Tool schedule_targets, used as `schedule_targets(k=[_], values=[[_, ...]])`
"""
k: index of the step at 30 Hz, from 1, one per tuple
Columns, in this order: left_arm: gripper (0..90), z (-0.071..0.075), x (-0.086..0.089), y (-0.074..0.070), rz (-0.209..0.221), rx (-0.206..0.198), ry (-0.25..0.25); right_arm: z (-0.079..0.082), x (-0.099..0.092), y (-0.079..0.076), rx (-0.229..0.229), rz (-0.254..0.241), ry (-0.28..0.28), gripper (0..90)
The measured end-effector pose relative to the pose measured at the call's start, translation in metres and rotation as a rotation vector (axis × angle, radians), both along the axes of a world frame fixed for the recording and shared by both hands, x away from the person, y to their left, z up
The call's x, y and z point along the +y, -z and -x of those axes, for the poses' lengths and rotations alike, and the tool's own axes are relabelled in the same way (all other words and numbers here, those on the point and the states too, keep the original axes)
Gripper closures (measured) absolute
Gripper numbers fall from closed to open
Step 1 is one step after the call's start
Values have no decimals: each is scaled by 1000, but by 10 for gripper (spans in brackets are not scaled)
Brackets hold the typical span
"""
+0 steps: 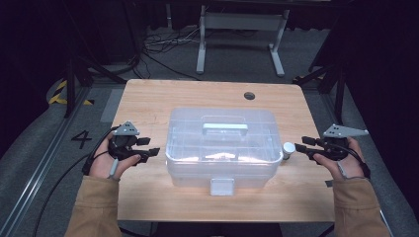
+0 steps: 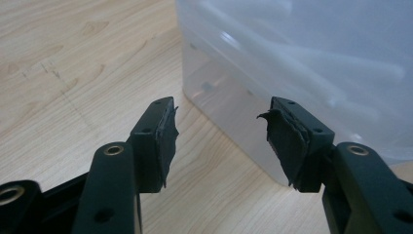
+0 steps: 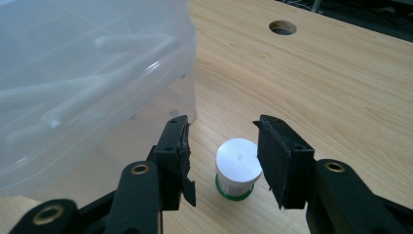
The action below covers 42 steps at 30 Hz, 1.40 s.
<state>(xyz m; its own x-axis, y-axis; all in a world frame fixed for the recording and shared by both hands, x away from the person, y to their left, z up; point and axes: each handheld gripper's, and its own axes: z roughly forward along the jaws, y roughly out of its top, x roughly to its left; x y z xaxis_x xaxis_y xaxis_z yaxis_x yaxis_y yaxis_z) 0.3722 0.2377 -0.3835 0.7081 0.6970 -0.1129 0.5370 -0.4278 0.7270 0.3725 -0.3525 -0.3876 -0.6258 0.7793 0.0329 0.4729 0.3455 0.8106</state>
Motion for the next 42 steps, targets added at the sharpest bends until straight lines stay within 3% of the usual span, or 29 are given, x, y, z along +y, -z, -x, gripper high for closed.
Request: schedule_targets(k=[4,8,12,20,33,42], values=[[445,0,1,-4,-8,-17,4,-1,1,0,1,-2,-15,548],[451,0,3,-7,10,-7,15,-4,1,2,12,8,-14,535],[454,2,1,-22,40,-22,36,-6,2,4,19,7,-19,532],[453,0,-9,-50,42,-52,84,-6,3,12,41,7,-26,527],[452,-14,-38,-78,70,-65,159,-5,1,19,63,12,-27,510],[437,-25,-64,-87,62,-67,215,-2,3,22,62,15,-32,495]])
